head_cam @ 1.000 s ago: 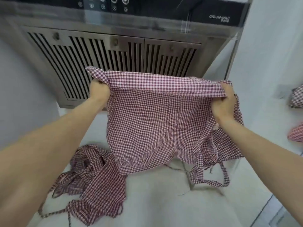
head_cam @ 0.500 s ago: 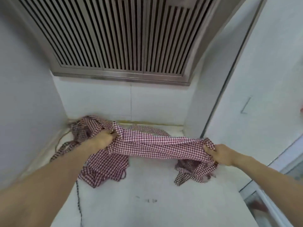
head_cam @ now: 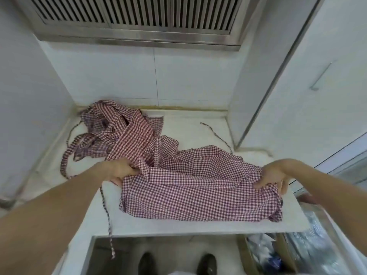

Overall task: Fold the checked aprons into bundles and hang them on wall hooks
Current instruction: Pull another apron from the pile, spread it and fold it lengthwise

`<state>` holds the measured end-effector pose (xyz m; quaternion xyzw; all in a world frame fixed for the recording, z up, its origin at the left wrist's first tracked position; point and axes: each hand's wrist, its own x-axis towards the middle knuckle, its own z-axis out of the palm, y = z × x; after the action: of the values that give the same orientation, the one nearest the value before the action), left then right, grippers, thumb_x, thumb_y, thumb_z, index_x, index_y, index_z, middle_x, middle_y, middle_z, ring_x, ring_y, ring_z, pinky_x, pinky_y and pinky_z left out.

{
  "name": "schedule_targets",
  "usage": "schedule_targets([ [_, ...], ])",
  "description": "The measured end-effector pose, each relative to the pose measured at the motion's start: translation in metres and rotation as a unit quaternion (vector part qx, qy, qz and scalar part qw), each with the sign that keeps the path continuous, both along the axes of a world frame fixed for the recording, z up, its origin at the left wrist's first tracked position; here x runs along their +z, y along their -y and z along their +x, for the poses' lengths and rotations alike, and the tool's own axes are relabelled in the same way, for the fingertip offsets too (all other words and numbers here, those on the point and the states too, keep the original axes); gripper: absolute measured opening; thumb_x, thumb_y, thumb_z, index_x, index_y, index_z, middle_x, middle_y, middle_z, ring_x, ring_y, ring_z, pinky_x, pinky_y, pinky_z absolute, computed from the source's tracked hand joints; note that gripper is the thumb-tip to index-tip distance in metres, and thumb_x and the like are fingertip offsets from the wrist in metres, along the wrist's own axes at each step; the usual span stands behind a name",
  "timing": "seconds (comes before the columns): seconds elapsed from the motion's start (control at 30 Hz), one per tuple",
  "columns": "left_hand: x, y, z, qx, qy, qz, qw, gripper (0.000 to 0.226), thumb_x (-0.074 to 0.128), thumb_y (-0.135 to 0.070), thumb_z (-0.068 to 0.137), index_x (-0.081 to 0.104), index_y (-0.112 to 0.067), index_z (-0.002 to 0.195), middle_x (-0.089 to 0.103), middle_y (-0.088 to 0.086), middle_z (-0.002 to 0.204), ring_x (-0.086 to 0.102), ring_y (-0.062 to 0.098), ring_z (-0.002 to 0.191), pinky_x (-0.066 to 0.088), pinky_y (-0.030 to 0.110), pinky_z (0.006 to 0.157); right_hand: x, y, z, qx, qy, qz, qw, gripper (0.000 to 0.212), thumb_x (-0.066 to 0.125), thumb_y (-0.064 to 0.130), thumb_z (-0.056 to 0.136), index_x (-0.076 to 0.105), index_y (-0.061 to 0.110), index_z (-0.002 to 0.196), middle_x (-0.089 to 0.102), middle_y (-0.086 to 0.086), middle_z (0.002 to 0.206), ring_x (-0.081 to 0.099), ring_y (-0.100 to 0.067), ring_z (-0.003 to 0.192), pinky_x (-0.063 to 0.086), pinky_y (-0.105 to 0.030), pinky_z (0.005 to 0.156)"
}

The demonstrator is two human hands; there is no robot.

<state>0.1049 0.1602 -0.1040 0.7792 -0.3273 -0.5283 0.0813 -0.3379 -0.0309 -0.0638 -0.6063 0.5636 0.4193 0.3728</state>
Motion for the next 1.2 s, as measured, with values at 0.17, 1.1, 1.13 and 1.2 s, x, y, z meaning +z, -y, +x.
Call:
schedule_targets([
  [0.17,0.019,0.023,0.000,0.127,0.155,-0.278,0.940,0.018,0.066,-0.023,0.093,0.071,-0.007,0.099,0.067,0.011,0.104,0.060,0.031,0.104,0.042,0.033,0.088,0.021,0.037,0.031,-0.036,0.108,-0.334,0.936,0.051,0.053,0.050,0.096,0.063,0.001,0.092,0.064,-0.016,0.107,0.067,-0.033,0.096,0.052,-0.030,0.066],
  [1.1,-0.102,-0.007,-0.058,0.439,0.001,-0.197,0.877,0.026,0.065,-0.024,0.095,0.061,-0.011,0.073,0.066,0.010,0.087,0.065,0.031,0.090,0.053,0.050,0.094,-0.170,-0.080,0.036,-0.023,0.155,-0.437,0.886,0.033,0.068,0.010,0.081,0.066,0.014,0.113,0.059,-0.007,0.122,0.048,-0.030,0.117,0.042,-0.042,0.099],
  [1.13,-0.096,-0.003,-0.055,0.445,-0.022,-0.214,0.869,0.027,0.066,-0.024,0.095,0.060,-0.011,0.072,0.065,0.008,0.085,0.064,0.029,0.088,0.053,0.049,0.094,-0.168,-0.075,0.028,-0.027,0.136,-0.434,0.890,0.033,0.067,0.009,0.081,0.066,0.014,0.114,0.058,-0.008,0.122,0.048,-0.031,0.116,0.043,-0.042,0.098],
  [1.2,-0.079,0.008,-0.051,0.479,-0.121,-0.254,0.832,0.021,0.061,-0.018,0.098,0.061,-0.008,0.080,0.067,0.006,0.090,0.065,0.024,0.087,0.053,0.044,0.092,-0.165,-0.069,0.012,-0.025,0.109,-0.440,0.891,0.033,0.066,0.008,0.083,0.065,0.014,0.115,0.056,-0.010,0.123,0.046,-0.032,0.118,0.042,-0.045,0.098],
])
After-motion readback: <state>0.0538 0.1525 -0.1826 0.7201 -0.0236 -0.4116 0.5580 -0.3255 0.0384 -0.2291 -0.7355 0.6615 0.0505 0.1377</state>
